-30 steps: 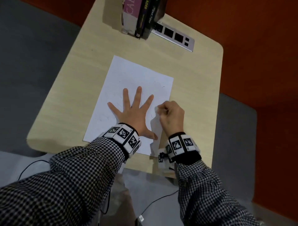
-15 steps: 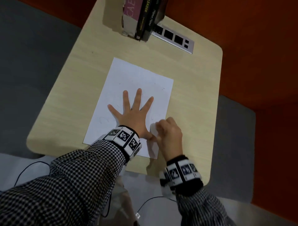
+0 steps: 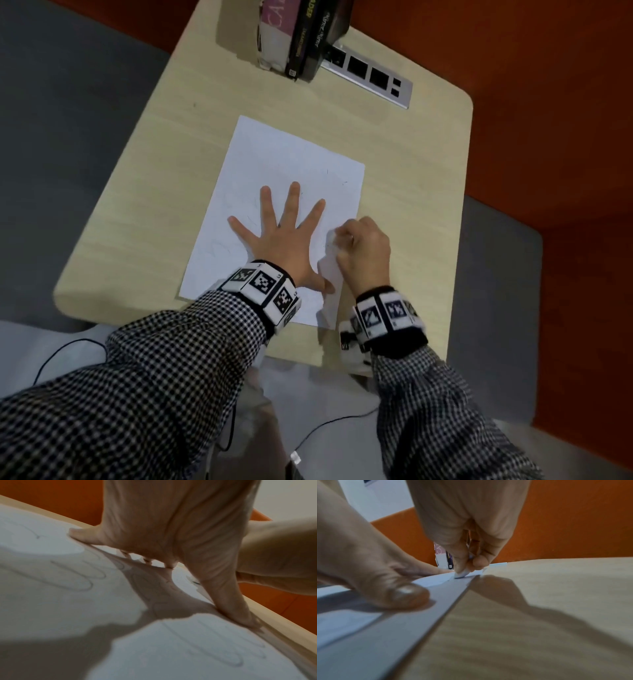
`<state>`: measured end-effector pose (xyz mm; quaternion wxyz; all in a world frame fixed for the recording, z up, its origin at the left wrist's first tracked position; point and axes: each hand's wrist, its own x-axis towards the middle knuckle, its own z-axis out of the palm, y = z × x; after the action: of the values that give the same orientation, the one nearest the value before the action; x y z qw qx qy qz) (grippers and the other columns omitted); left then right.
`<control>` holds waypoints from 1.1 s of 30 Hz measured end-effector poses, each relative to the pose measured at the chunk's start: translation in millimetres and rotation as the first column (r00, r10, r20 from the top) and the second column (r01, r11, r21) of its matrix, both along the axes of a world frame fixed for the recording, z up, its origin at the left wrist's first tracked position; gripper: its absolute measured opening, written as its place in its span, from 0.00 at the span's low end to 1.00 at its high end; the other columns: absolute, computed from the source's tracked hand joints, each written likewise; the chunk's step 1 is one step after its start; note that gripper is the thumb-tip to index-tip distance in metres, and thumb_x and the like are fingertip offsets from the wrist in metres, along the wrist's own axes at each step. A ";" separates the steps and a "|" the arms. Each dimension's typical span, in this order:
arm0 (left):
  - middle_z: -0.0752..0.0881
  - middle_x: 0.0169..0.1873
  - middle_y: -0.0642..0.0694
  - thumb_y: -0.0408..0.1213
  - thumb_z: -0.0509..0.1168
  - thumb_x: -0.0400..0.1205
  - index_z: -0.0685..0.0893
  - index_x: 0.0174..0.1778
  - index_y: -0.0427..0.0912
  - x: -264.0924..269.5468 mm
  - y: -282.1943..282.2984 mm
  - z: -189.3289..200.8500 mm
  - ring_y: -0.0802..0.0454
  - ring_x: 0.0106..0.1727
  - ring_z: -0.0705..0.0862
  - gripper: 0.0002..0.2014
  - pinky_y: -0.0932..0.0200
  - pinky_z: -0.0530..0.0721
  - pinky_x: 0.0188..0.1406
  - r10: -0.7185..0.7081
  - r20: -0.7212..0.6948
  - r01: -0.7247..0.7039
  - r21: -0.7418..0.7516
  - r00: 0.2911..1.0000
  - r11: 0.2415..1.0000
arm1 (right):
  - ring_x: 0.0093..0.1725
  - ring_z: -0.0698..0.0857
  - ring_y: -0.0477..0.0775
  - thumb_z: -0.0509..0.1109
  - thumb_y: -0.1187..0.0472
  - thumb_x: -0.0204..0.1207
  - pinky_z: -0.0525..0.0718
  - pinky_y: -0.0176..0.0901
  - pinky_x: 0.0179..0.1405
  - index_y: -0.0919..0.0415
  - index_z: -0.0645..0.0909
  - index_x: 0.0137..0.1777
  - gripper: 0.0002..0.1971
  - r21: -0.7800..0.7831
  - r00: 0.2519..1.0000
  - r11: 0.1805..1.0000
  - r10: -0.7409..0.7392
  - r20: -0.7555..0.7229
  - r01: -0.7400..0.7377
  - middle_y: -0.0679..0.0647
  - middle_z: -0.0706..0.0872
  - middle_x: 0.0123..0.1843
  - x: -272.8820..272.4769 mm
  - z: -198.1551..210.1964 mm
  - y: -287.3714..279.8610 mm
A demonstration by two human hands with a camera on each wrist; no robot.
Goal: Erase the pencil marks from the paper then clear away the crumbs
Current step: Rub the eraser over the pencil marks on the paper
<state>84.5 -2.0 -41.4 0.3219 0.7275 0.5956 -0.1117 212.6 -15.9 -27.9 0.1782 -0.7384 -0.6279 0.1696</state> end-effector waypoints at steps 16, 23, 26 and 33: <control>0.18 0.77 0.51 0.69 0.76 0.59 0.27 0.79 0.66 1.8 -0.2 1.7 0.34 0.77 0.20 0.68 0.08 0.39 0.62 0.009 -0.008 -0.010 -0.010 1.000 1.000 | 0.29 0.78 0.58 0.73 0.69 0.68 0.70 0.39 0.29 0.66 0.80 0.32 0.06 -0.056 0.998 0.998 -0.011 -0.067 0.008 0.62 0.80 0.33 -8.3 2.6 -47.8; 0.17 0.76 0.51 0.66 0.74 0.64 0.25 0.77 0.69 1.9 0.1 4.0 0.34 0.77 0.19 0.64 0.08 0.38 0.62 0.013 0.006 -0.012 -0.029 1.000 0.999 | 0.34 0.74 0.53 0.65 0.68 0.71 0.70 0.42 0.33 0.66 0.83 0.38 0.05 -0.027 0.997 1.000 -0.004 -0.078 0.002 0.61 0.81 0.37 -18.4 2.9 12.6; 0.20 0.78 0.52 0.52 0.67 0.78 0.28 0.79 0.68 2.3 2.2 5.6 0.35 0.78 0.21 0.52 0.10 0.40 0.64 0.041 0.032 -0.041 0.002 0.999 0.999 | 0.31 0.71 0.51 0.64 0.69 0.68 0.63 0.35 0.27 0.65 0.82 0.35 0.05 -0.015 0.994 0.999 0.045 -0.099 -0.046 0.58 0.78 0.34 -31.7 0.8 -11.9; 0.27 0.81 0.55 0.78 0.69 0.55 0.30 0.82 0.61 -79.7 20.0 19.0 0.47 0.82 0.26 0.70 0.15 0.39 0.69 0.058 0.007 -0.058 0.060 0.998 0.996 | 0.37 0.82 0.55 0.69 0.74 0.67 0.75 0.38 0.36 0.65 0.85 0.38 0.06 0.016 0.980 0.993 0.121 -0.160 -0.120 0.60 0.86 0.39 -31.3 18.3 6.8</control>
<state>4.8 18.0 -22.4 0.3044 0.7195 0.6188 -0.0824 181.3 -9.0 -9.6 0.2196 -0.6824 -0.6557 0.2370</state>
